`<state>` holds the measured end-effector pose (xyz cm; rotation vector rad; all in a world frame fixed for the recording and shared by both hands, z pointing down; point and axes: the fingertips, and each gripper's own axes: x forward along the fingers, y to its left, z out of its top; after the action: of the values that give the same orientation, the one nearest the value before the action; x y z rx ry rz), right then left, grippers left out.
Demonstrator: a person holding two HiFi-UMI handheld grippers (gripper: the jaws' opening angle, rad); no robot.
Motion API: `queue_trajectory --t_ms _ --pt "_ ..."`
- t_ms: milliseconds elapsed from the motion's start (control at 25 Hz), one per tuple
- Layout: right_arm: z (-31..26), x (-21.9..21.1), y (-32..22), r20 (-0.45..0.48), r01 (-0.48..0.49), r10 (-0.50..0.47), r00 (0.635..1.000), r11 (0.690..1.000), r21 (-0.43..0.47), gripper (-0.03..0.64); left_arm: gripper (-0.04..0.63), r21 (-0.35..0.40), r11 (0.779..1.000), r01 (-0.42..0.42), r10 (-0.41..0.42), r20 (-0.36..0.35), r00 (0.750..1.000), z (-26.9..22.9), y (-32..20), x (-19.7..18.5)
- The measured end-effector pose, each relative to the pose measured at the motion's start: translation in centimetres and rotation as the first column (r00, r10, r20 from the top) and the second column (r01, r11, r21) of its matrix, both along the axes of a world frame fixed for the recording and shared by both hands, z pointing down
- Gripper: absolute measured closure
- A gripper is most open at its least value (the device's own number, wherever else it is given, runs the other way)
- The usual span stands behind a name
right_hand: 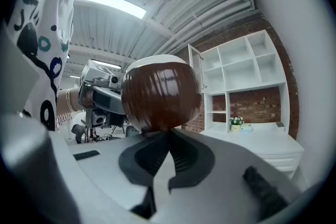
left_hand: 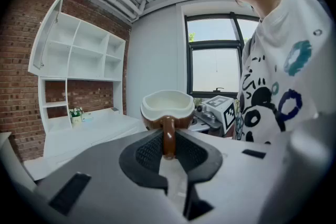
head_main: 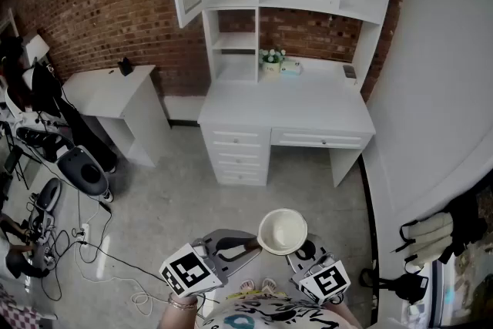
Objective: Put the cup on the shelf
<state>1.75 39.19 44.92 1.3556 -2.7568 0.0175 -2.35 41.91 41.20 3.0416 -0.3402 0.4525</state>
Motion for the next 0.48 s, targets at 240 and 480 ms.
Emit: queue_trajectory --t_ms 240,480 --pt "0.42 0.15 0.24 -0.035 -0.003 0.002 0.999 1.000 -0.025 0.591 0.538 0.008 1.000 0.001 -0.001 0.002 1.000 0.02 0.18 -0.03" --pt "0.16 -0.78 -0.02 -0.008 0.007 -0.007 1.000 1.000 -0.004 0.591 0.538 0.013 1.000 0.021 -0.021 0.001 1.000 0.08 0.11 -0.80"
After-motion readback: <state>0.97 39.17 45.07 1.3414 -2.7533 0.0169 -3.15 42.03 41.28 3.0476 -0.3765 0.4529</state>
